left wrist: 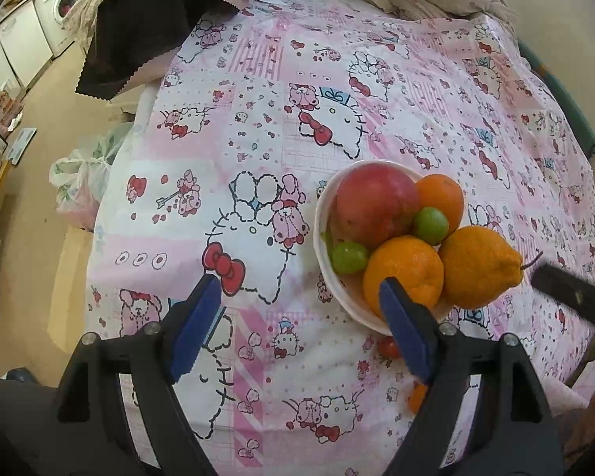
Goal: Organize fruits
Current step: 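Grasp a small tangerine with the left tool while the right tool grasps another tangerine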
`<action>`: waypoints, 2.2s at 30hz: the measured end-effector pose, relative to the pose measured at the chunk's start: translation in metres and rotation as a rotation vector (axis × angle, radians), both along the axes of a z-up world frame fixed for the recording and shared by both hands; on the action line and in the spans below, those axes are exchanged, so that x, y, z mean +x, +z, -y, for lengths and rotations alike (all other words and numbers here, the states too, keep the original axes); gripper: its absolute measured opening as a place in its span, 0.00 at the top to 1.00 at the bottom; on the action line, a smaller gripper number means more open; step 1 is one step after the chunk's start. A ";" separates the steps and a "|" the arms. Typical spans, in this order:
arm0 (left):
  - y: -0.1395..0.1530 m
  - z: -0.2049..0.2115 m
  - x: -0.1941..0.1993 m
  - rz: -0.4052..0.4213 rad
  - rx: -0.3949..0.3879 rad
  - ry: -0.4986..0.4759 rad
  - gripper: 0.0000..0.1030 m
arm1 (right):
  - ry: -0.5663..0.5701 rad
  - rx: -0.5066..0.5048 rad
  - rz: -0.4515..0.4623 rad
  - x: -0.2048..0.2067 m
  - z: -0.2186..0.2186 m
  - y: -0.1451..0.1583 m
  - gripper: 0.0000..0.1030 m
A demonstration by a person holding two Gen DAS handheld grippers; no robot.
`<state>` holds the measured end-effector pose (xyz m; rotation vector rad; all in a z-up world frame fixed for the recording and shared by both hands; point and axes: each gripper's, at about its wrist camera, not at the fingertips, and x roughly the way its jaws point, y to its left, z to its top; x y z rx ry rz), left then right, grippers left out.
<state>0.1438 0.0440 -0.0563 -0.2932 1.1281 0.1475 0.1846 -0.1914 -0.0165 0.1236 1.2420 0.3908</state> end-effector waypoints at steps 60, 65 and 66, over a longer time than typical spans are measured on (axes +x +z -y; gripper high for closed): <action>-0.091 0.125 0.001 -0.332 -0.067 -0.184 0.37 | -0.343 0.366 -0.188 -0.051 0.112 -0.061 0.39; -0.102 0.123 -0.005 -0.366 -0.129 -0.163 0.38 | -0.338 0.350 -0.189 -0.051 0.109 -0.062 0.39; -0.100 0.124 -0.006 -0.352 -0.134 -0.166 0.45 | -0.337 0.345 -0.189 -0.051 0.108 -0.063 0.39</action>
